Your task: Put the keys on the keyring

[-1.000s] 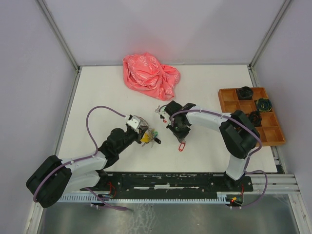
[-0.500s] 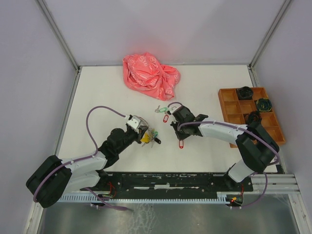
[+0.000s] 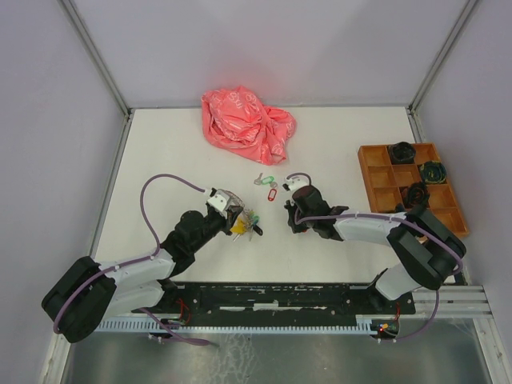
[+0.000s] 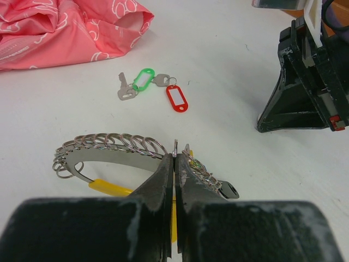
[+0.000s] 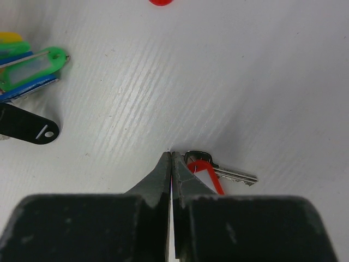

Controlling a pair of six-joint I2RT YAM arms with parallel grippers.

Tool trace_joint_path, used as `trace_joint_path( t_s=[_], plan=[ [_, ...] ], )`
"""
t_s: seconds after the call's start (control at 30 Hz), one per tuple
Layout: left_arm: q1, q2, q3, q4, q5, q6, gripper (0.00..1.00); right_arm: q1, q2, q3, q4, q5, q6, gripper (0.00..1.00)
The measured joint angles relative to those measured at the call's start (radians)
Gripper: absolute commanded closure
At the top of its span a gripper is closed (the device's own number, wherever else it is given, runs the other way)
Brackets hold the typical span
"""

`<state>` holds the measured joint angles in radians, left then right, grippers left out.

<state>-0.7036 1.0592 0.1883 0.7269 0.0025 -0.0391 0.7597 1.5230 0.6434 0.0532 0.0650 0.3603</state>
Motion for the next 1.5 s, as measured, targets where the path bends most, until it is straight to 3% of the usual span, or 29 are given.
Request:
trace_joint_path(
  t_s=[0.27, 0.57, 0.87, 1.5],
  plan=[
    [0.000, 0.000, 0.000, 0.000, 0.000, 0.000, 0.97, 0.000, -0.044, 0.030, -0.071, 0.029, -0.013, 0.74],
    [0.000, 0.000, 0.000, 0.000, 0.000, 0.000, 0.97, 0.002, -0.019, 0.226, -0.294, 0.039, -0.117, 0.55],
    [0.000, 0.000, 0.000, 0.000, 0.000, 0.000, 0.97, 0.031, 0.094, 0.340, -0.501, 0.005, -0.243, 0.58],
    [0.000, -0.002, 0.000, 0.000, 0.000, 0.000, 0.97, 0.037, 0.217, 0.401, -0.563, 0.050, -0.280, 0.68]
  ],
)
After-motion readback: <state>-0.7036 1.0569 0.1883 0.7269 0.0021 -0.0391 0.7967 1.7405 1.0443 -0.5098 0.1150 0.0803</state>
